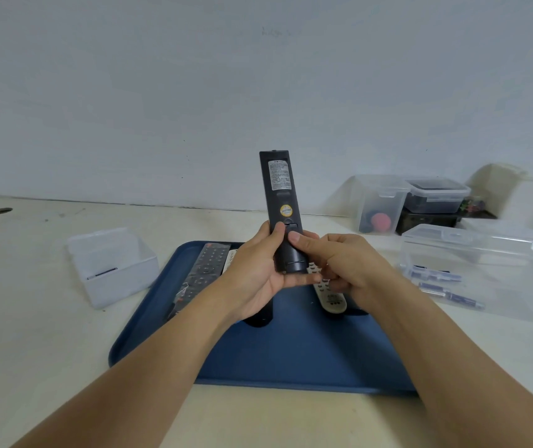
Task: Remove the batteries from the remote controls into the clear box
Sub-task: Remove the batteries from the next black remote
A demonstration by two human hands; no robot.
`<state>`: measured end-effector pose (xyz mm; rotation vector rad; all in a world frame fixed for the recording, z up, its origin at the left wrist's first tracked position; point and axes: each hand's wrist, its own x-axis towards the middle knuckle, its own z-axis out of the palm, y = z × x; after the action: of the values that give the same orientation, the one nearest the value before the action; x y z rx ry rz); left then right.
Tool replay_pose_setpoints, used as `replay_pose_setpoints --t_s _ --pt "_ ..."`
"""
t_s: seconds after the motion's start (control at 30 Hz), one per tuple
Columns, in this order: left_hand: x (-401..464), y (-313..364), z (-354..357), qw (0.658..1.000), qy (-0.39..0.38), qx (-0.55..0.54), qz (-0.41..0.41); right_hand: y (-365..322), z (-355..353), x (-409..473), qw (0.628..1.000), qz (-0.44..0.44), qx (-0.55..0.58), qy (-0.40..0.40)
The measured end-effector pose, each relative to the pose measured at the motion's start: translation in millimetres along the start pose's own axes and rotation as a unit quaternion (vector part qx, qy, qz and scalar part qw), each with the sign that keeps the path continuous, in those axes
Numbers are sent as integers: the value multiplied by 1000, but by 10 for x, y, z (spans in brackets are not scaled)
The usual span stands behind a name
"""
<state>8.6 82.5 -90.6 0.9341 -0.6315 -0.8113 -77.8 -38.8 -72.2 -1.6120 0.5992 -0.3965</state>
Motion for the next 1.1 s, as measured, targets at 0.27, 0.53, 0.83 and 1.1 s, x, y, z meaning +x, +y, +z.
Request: replay_pose_setpoints --t_s 0.27,0.53,0.83,1.1 --pt "-10 22 9 999 8 36 -9 73 37 36 998 -51 1 20" --pt "-30 107 -4 999 -41 15 -18 53 64 39 963 -254 -92 15" --pt "-38 116 -5 998 -15 47 -39 -18 -162 0 922 -308 -220 -77" --pt "-36 124 15 995 20 93 -27 32 -95 15 932 -311 -179 -50"
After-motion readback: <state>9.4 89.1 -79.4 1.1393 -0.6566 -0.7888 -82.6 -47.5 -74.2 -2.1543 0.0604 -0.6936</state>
